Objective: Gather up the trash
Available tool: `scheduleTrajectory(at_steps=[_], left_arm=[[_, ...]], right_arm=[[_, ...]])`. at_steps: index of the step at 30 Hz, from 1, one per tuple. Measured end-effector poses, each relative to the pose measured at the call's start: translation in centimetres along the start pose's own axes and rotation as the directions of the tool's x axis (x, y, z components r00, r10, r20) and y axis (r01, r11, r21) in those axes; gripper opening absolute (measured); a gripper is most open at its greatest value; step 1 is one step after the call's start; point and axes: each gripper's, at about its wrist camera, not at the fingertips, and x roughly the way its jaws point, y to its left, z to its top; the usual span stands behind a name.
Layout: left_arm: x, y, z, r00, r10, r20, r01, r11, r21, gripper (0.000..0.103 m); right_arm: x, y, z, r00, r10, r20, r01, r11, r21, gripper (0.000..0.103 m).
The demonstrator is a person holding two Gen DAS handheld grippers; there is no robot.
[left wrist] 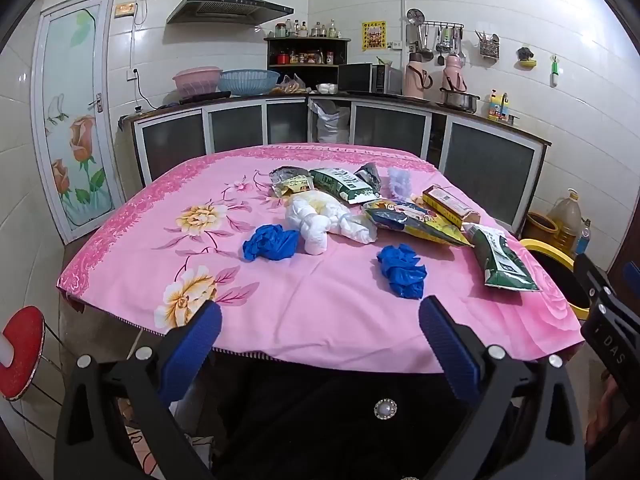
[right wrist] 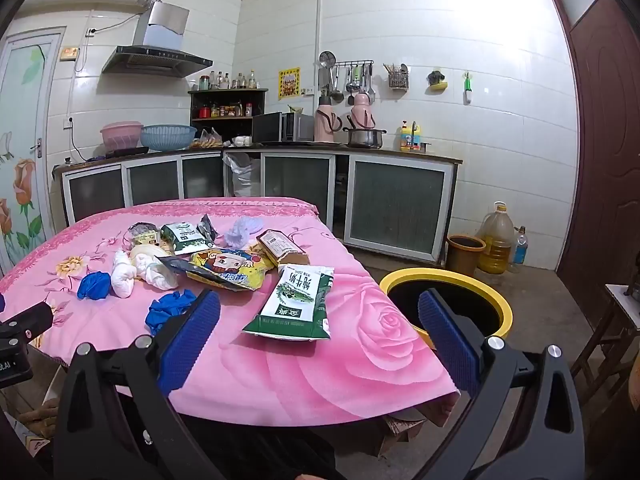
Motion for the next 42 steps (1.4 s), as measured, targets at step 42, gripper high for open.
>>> scheduleTrajectory(at_steps=[42], left_arm=[[0.01, -0.34, -0.10, 1.000, 0.004, 0.005, -0.004, 1.000, 0.007, 0.095]], right_arm=[[-0.02, -0.20, -0.09, 1.000, 0.005, 0.004, -0.005, 1.000, 0.013, 0.096]])
